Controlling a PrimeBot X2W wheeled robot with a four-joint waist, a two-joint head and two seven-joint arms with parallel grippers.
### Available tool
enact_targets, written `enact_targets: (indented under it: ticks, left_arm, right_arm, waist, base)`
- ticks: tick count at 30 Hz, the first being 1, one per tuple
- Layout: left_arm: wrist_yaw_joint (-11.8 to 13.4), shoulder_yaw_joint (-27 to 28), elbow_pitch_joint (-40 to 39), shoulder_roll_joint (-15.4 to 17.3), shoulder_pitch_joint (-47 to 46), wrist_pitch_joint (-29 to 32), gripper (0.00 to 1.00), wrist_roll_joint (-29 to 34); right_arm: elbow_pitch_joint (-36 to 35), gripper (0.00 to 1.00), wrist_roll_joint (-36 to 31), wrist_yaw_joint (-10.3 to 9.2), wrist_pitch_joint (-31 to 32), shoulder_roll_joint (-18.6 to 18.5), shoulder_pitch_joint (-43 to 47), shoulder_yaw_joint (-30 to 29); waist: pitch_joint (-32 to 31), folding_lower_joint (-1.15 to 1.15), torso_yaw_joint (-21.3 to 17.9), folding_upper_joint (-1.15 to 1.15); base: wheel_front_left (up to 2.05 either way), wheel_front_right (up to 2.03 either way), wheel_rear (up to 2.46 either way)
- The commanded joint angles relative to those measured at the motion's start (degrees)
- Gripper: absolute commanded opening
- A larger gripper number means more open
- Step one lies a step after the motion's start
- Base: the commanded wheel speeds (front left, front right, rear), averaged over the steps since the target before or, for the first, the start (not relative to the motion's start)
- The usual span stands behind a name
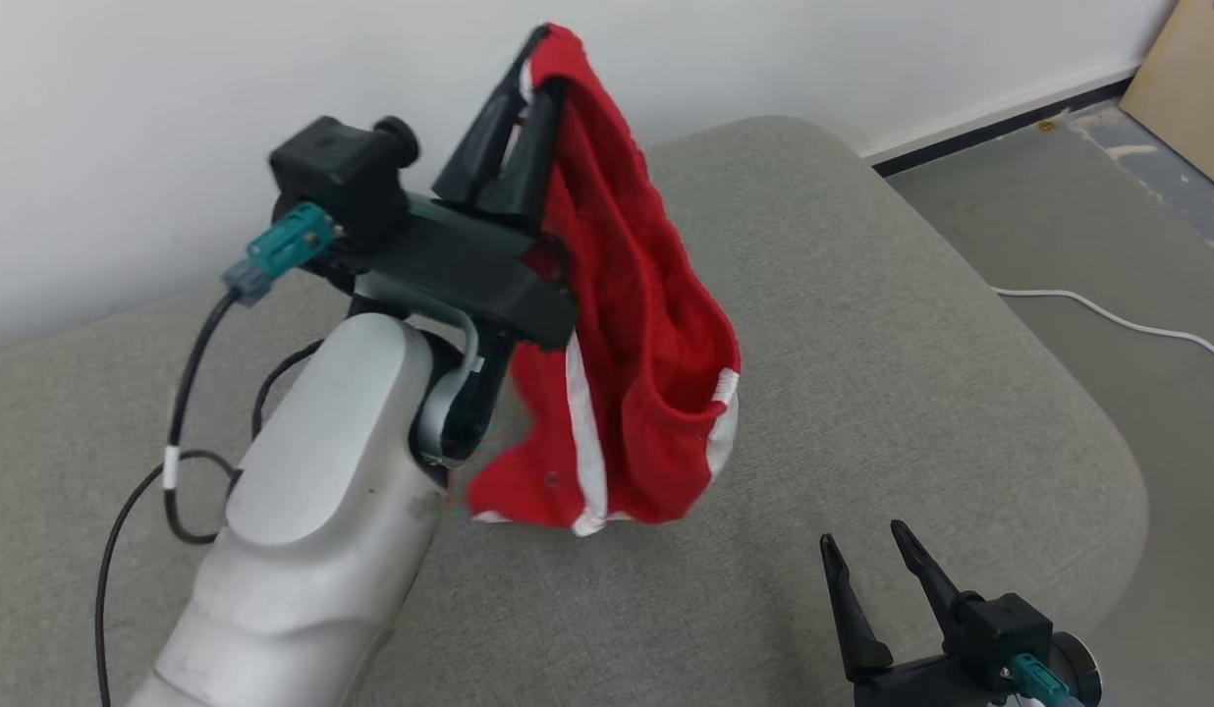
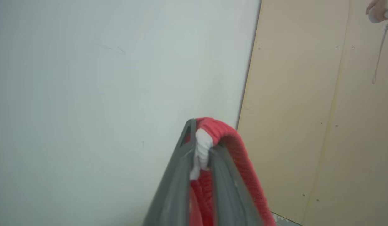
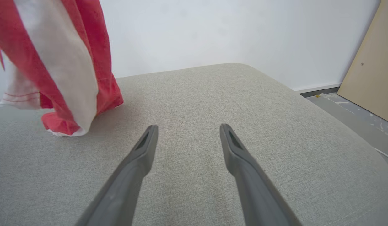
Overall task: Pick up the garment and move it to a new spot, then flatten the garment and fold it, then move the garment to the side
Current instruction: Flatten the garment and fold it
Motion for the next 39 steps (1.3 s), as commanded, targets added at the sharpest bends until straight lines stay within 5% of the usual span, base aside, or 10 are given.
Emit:
enact_targets:
  ticks: [1, 12, 13, 14, 24, 32, 39]
  left_arm:
    - [0.34, 0.76, -0.03, 0.14, 1.42, -0.23, 0.00, -0.81]
    - [4.37, 8.84, 9.24, 9.32, 20.44, -0.55, 0.00, -1.61]
    - [4.31, 8.88, 10.68, 9.89, 21.45, -0.53, 0.35, -1.57]
    - [3.53, 8.45, 11.93, 10.15, 22.03, -0.11, 1.00, -1.47]
    - [0.20, 5.96, 21.87, 8.68, 24.81, 0.42, 1.00, -2.11]
    - [-3.76, 0.50, 18.47, 3.63, 28.66, 1.70, 1.00, -3.21]
    - [-4.39, -2.79, 16.98, 1.76, 29.91, 4.26, 1.00, -5.27]
  right_arm:
    - [0.00, 1.00, 0.13, -0.14, -0.15, -0.06, 0.04, -0.03]
    - [0.10, 1.00, -0.16, -0.14, 0.23, -0.05, 0.70, 0.24]
    - [0.08, 1.00, -0.23, -0.14, 0.30, -0.06, 0.74, 0.42]
    - [0.03, 1.00, -0.21, -0.14, 0.32, -0.07, 0.81, 0.46]
    - [-0.22, 1.00, -0.34, -0.14, 1.17, -0.07, 1.01, 1.04]
    - [-0.57, 1.00, -0.42, -0.14, 1.61, -0.06, 1.91, 0.53]
    - [-0.99, 1.00, 0.13, -0.14, 1.64, -0.07, 1.59, 1.39]
  waist:
    - [-0.01, 0.00, 0.66, -0.01]
    - [-0.67, 0.00, 5.71, -0.01]
    - [-0.77, 0.00, 6.10, -0.01]
    - [-0.82, 0.00, 6.59, -0.01]
    - [-2.19, 0.00, 8.91, -0.01]
    - [-3.55, 0.00, 9.77, -0.01]
    - [-3.47, 0.00, 8.66, -0.01]
  base:
    - [0.00, 0.00, 0.00]
    - [0.00, 0.00, 0.00]
    - [0.00, 0.00, 0.00]
    - [0.00, 0.00, 0.00]
    - [0.00, 0.00, 0.00]
    - [0.00, 0.00, 0.00]
    - [0.00, 0.00, 0.00]
